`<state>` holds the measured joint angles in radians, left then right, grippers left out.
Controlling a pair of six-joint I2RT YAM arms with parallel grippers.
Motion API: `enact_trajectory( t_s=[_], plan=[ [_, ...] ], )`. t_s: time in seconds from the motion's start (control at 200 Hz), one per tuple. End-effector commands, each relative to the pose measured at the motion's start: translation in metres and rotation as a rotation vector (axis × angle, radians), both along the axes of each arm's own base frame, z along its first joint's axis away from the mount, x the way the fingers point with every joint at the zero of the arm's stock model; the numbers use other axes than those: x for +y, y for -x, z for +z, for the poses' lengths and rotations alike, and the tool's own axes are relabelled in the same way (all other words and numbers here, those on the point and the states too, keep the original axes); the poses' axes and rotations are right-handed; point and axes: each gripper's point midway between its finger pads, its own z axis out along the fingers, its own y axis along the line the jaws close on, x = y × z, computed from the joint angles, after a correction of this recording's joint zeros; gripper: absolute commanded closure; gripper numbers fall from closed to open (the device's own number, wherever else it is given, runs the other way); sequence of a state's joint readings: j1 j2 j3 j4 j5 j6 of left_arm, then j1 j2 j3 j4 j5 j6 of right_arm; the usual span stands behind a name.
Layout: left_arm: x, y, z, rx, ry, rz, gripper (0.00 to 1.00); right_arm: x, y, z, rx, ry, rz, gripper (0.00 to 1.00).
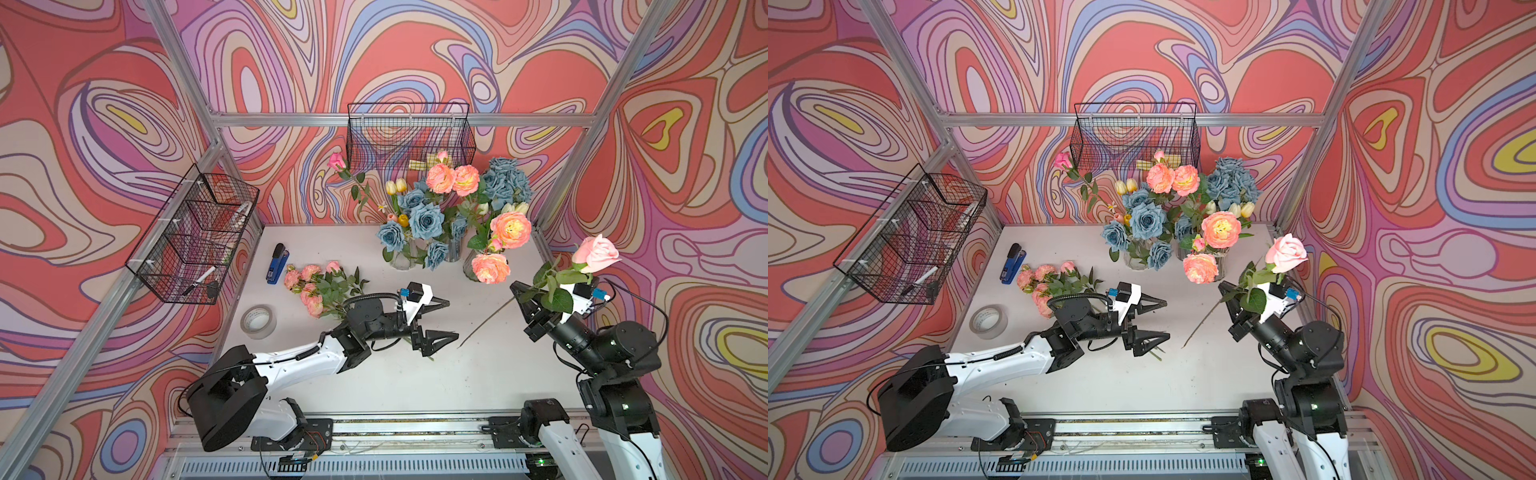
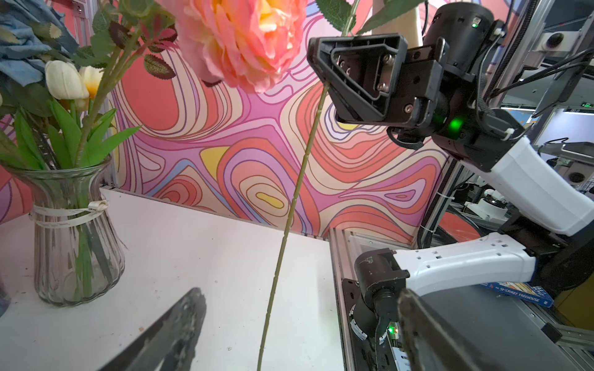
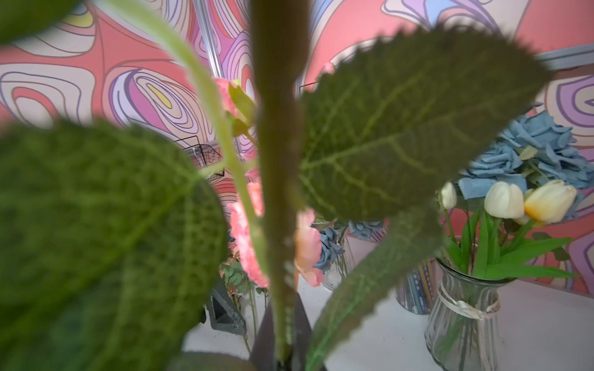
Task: Pick out pink flowers from the vase
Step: Place the flower at the center of the board.
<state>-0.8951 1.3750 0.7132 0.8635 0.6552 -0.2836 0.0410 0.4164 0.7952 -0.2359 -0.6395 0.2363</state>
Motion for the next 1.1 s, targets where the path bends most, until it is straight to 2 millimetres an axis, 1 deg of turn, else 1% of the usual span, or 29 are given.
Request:
enact_trajectory(
  t_s=[0.0, 0.16, 0.31, 0.386, 0.531, 0.686, 0.861, 1.097],
  plan=[
    [-0.006, 0.008, 0.019, -0.028, 0.027, -0.059, 0.07, 0.011, 0.018, 0.016, -0.035, -0.026, 0.089, 1.00],
    [-0.013, 0.015, 0.033, -0.045, 0.034, -0.105, 0.09, 0.016, 0.024, 0.018, -0.042, -0.032, 0.135, 1.00],
    [-0.020, 0.022, 0.042, -0.047, 0.038, -0.157, 0.12, 0.019, 0.024, 0.018, -0.049, -0.050, 0.164, 1.00],
    [-0.023, 0.022, 0.042, -0.042, 0.028, -0.163, 0.15, 0.020, 0.025, 0.020, -0.056, -0.061, 0.177, 1.00],
    [-0.027, 0.023, 0.044, -0.046, 0.022, -0.171, 0.16, 0.022, 0.021, 0.021, -0.055, -0.080, 0.198, 1.00],
    [-0.034, 0.018, 0.047, -0.061, 0.004, -0.164, 0.18, 0.023, 0.012, 0.021, -0.055, -0.106, 0.209, 1.00],
    [-0.039, 0.016, 0.061, -0.096, 0.015, -0.166, 0.18, 0.024, 0.003, 0.024, -0.056, -0.110, 0.217, 1.00],
    [-0.054, 0.004, 0.068, -0.122, 0.000, -0.158, 0.19, 0.028, -0.003, 0.036, -0.065, -0.122, 0.260, 1.00]
  ],
)
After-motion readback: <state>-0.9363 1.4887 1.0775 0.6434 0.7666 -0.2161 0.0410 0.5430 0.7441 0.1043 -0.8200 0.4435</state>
